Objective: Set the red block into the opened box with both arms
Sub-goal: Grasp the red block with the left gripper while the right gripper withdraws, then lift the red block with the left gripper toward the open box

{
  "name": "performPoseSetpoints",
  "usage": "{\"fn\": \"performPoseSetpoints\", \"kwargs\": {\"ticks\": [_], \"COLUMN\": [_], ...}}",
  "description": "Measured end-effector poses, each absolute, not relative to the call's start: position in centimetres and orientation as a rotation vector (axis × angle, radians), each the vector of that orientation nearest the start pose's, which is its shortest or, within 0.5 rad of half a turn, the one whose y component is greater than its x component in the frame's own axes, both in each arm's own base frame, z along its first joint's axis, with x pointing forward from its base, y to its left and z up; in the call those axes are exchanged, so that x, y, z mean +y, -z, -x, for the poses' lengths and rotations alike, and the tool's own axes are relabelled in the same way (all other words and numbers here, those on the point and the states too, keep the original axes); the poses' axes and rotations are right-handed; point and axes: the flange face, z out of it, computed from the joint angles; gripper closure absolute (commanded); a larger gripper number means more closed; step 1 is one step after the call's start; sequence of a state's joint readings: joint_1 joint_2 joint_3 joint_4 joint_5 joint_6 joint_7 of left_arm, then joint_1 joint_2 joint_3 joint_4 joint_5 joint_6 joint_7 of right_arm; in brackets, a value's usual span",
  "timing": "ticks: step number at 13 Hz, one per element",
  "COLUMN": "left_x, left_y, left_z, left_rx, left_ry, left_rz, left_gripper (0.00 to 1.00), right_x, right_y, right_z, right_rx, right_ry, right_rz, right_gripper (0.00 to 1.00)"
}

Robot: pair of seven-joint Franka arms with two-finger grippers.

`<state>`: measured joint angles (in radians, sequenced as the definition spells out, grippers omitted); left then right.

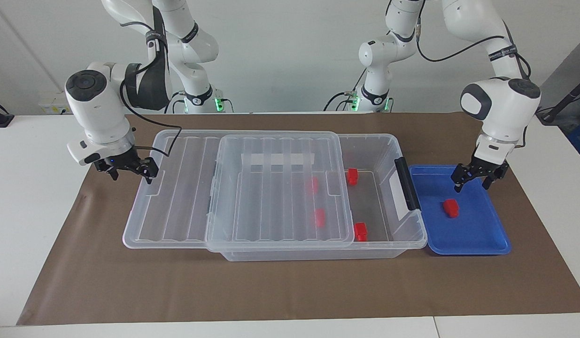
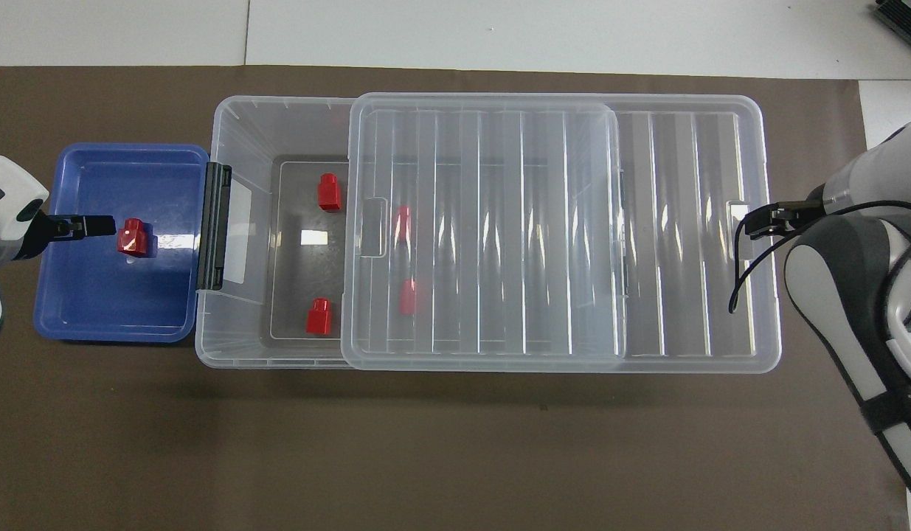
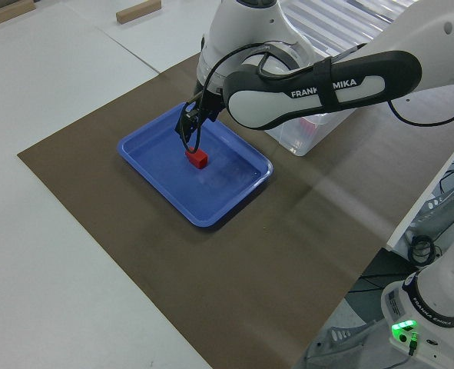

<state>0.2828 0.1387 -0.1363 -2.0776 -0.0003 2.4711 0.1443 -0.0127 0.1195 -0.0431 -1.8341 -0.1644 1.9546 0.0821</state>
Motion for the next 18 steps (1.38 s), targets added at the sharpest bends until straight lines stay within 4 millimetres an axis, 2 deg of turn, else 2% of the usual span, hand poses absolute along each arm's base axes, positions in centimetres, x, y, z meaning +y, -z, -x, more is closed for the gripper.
{"fn": "performPoseSetpoints", "kwargs": {"ticks": [3,4,6,8,10,12,16,17,18], "left_x": [8.6,8.7,8.6,8.6,8.6,8.6,8.5,8.4,8.4], "left_y": [-33.9,-32.9,-32.2,-32.1,-32.1,-31.9,-31.3,-31.1,-31.0], "left_z": [-59.5,-59.5,-59.6,-59.6,-59.6,-59.6,-59.2,-59.0,-58.9], "left_rx": [-0.018,-0.019,-0.019,-0.018,-0.018,-0.018,-0.018,-0.018,-0.018], "left_ry": [0.414,0.407,0.396,0.401,0.401,0.398,0.419,0.421,0.423], "left_rz": [3.109,3.113,3.117,3.117,3.117,3.118,3.113,3.113,3.113], "left_gripper": [0.0,0.01,0.14,0.29,0.32,0.32,0.31,0.35,0.57], "right_x": [-5.3,-5.4,-5.4,-4.8,-3.5,-2.4,-1.8,-1.8,-1.7], "right_y": [-46.5,-46.5,-46.7,-47.8,-50.3,-53.9,-60.7,-62.0,-63.1], "right_z": [-59.3,-59.2,-59.2,-59.4,-59.6,-58.9,-55.5,-54.7,-54.0], "right_rx": [0.119,0.119,0.118,0.16,0.282,0.337,0.367,0.367,0.364], "right_ry": [0.001,0.002,0.007,0.047,0.102,0.128,0.101,0.077,0.049], "right_rz": [3.297,3.297,3.297,3.291,3.243,3.194,3.118,3.12,3.122], "right_gripper": [0.0,0.0,0.0,0.0,0.0,0.0,0.0,0.0,0.0]}}
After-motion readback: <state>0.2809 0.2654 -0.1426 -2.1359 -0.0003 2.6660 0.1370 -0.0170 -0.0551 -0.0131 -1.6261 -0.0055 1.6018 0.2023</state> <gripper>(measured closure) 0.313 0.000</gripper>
